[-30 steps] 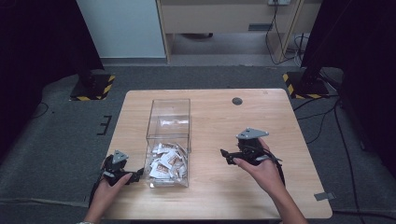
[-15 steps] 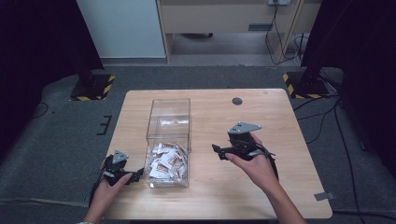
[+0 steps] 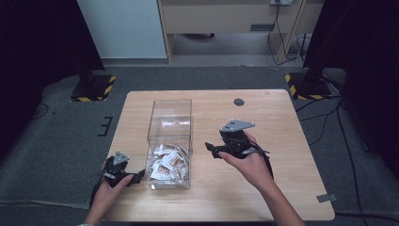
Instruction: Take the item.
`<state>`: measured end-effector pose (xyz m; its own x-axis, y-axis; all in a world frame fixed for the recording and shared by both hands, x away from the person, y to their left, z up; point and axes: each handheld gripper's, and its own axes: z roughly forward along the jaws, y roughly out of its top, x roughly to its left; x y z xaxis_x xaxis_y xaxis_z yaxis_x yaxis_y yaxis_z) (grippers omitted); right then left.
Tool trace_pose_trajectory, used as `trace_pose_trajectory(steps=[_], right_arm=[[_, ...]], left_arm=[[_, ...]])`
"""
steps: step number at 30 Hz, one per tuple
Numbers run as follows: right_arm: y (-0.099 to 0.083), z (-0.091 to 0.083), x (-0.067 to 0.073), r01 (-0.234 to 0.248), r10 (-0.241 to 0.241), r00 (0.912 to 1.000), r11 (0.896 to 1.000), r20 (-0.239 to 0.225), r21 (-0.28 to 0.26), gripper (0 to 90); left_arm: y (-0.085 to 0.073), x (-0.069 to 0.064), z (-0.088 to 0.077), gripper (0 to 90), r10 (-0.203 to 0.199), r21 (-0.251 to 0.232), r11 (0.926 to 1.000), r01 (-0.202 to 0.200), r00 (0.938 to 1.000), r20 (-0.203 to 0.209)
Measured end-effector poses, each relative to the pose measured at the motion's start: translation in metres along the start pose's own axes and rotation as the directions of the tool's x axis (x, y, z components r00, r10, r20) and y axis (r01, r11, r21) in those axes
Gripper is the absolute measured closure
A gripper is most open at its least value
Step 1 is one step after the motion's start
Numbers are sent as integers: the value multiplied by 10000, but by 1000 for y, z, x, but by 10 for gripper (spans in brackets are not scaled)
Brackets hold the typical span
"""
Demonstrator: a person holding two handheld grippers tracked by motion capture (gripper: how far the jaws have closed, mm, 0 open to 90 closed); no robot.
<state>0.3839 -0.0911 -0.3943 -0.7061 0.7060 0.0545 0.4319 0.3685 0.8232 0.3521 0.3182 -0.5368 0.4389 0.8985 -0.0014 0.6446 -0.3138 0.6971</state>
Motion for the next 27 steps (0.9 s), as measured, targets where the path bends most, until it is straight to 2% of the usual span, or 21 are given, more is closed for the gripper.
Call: trace_pose_trajectory(steps=[27], right_arm=[[23, 23, 25, 175, -185, 9979, 9997, -625, -163, 317]], left_arm=[[0, 0, 0, 0, 7, -2, 10000, -7, 10000, 4]])
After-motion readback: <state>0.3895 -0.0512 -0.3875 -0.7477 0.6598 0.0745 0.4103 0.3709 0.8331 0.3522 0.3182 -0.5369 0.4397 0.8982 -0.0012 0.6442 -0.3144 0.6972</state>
